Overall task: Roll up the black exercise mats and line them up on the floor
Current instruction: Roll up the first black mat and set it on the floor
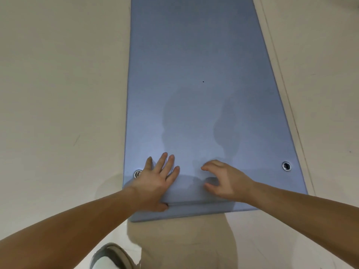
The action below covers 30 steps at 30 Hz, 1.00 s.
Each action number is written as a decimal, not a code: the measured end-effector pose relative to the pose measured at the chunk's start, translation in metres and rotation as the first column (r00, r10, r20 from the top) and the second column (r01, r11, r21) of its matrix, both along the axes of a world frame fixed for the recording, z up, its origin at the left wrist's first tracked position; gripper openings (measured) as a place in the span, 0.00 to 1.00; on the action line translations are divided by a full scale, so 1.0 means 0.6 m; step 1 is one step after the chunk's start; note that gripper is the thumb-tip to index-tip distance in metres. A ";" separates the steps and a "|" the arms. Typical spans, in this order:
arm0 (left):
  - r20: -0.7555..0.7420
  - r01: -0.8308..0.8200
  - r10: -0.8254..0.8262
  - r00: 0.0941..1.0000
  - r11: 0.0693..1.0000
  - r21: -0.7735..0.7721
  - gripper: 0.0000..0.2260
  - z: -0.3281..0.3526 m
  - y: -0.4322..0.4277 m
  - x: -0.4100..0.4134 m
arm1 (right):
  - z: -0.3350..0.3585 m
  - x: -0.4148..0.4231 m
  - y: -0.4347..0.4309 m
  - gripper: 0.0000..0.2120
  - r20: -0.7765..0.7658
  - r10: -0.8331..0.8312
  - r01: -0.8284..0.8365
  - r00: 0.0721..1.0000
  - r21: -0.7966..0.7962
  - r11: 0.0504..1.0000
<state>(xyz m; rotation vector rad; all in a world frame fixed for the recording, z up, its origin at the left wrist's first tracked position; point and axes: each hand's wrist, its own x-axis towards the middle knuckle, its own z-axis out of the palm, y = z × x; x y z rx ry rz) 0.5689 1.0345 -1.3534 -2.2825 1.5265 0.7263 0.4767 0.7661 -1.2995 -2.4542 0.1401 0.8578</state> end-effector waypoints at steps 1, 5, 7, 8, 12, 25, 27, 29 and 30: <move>0.006 0.005 -0.005 1.000 1.000 0.021 0.55 0.003 -0.001 0.000 | -0.004 0.003 0.001 0.39 -0.022 0.024 -0.024 0.999 -0.014 1.000; -0.039 0.063 -0.059 0.998 0.992 0.105 0.48 0.042 -0.021 0.007 | -0.002 -0.003 0.012 0.43 -0.089 0.111 -0.115 0.990 -0.043 0.992; -0.094 0.155 -0.147 0.985 0.983 0.093 0.35 0.072 -0.025 0.009 | 0.006 -0.016 0.020 0.47 -0.112 0.186 -0.196 0.976 -0.077 0.978; -0.105 0.188 -0.182 0.978 0.981 0.053 0.29 0.082 -0.020 0.012 | 0.012 -0.023 0.024 0.48 -0.114 0.230 -0.242 0.967 -0.106 0.964; -0.084 0.047 -0.064 0.994 0.980 -0.196 0.24 0.135 0.002 0.044 | 0.036 -0.030 0.019 0.28 -0.024 0.242 -0.241 0.970 -0.229 0.943; -0.273 -0.298 0.318 0.908 0.948 0.113 0.08 0.166 0.011 0.059 | 0.134 0.036 -0.036 0.13 -0.197 0.188 -0.234 0.962 -0.246 0.941; -0.401 -0.266 0.340 0.850 0.936 0.231 0.07 0.197 0.010 0.070 | 0.153 0.034 -0.028 0.05 -0.312 0.210 -0.261 0.927 -0.131 0.957; -0.519 -0.210 0.387 0.762 0.906 0.367 0.06 0.236 0.009 0.082 | 0.178 0.033 -0.025 0.06 -0.440 0.213 -0.256 0.872 -0.038 0.966; -0.569 -0.194 0.426 0.703 0.885 0.424 0.05 0.253 0.010 0.093 | 0.192 0.041 -0.028 0.08 -0.516 0.209 -0.243 0.831 0.000 0.970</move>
